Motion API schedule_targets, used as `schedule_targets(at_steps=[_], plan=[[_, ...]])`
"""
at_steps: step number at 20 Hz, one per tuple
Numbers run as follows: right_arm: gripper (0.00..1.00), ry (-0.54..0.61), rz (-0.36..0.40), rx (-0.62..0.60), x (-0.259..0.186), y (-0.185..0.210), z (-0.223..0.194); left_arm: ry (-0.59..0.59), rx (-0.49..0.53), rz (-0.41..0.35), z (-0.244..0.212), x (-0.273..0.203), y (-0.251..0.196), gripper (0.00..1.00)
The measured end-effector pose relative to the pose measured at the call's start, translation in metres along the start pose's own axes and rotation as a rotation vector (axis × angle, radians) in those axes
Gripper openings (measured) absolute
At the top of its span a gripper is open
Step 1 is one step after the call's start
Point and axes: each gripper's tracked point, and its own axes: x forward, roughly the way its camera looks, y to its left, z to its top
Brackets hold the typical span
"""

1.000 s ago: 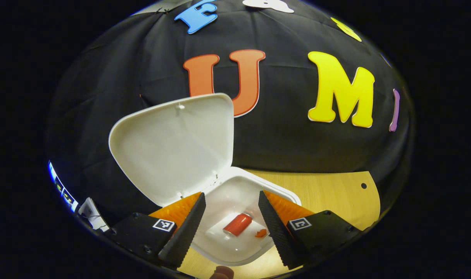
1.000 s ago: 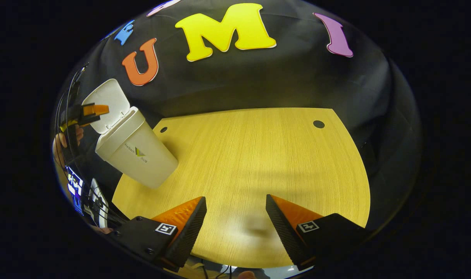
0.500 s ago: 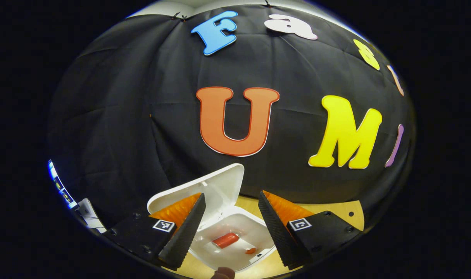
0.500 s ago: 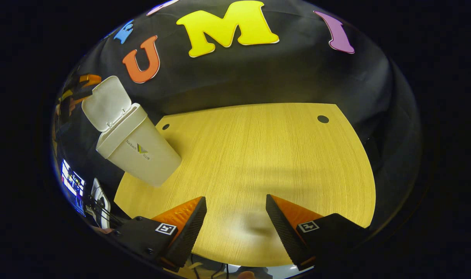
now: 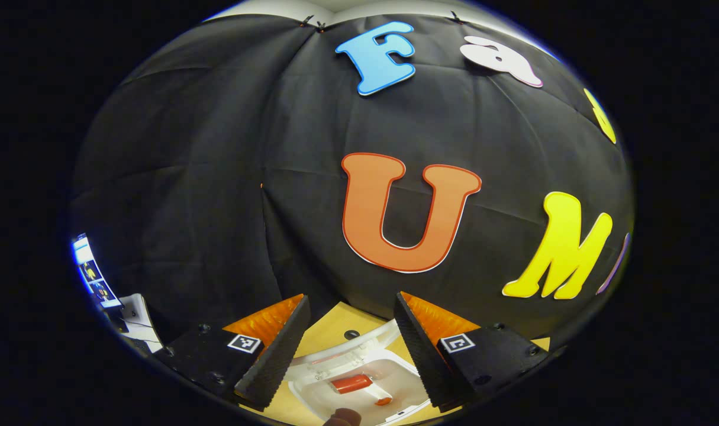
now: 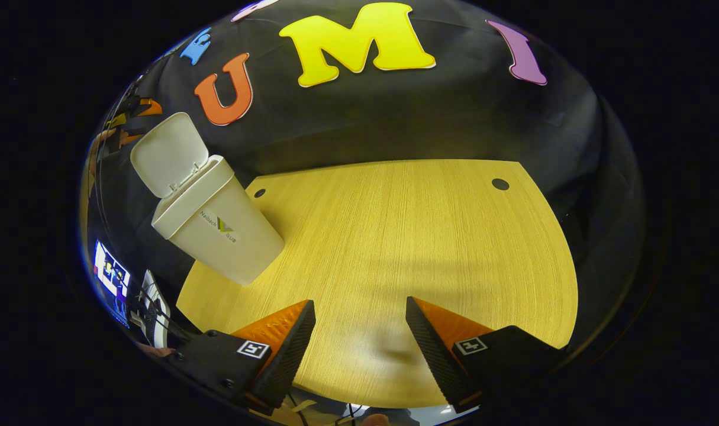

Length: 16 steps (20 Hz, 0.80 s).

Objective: Press the lid of the desktop garbage bin to open it, pick up the crumpled paper on the desktop and throw it into the bin, then pick up the pop can on the desktop and drop it into the bin, and finally close the garbage bin lid.

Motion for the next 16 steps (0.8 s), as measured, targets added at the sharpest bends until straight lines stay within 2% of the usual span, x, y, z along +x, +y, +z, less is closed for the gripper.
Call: schedule_targets(at_steps=[4, 6, 7, 12, 16], plan=[[0.97, 0.006, -0.009, 0.008, -0.005, -0.008, -0.008, 0.038, -0.057, 0.016, -0.014, 0.008, -0.004, 0.94], [0.94, -0.021, 0.012, 0.025, -0.011, -0.007, -0.004, 0.045, -0.070, 0.020, -0.017, 0.011, -0.008, 0.95], [0.97, -0.030, 0.012, 0.026, -0.013, -0.011, -0.004, 0.061, -0.071, 0.027, -0.022, 0.012, -0.009, 0.94], [0.97, -0.042, -0.029, 0.047, -0.020, -0.035, -0.009, 0.059, -0.080, 0.048, -0.028, 0.004, -0.016, 0.95], [0.97, -0.035, -0.025, 0.076, -0.022, -0.045, -0.017, 0.063, -0.064, 0.035, -0.045, -0.013, -0.030, 0.94]])
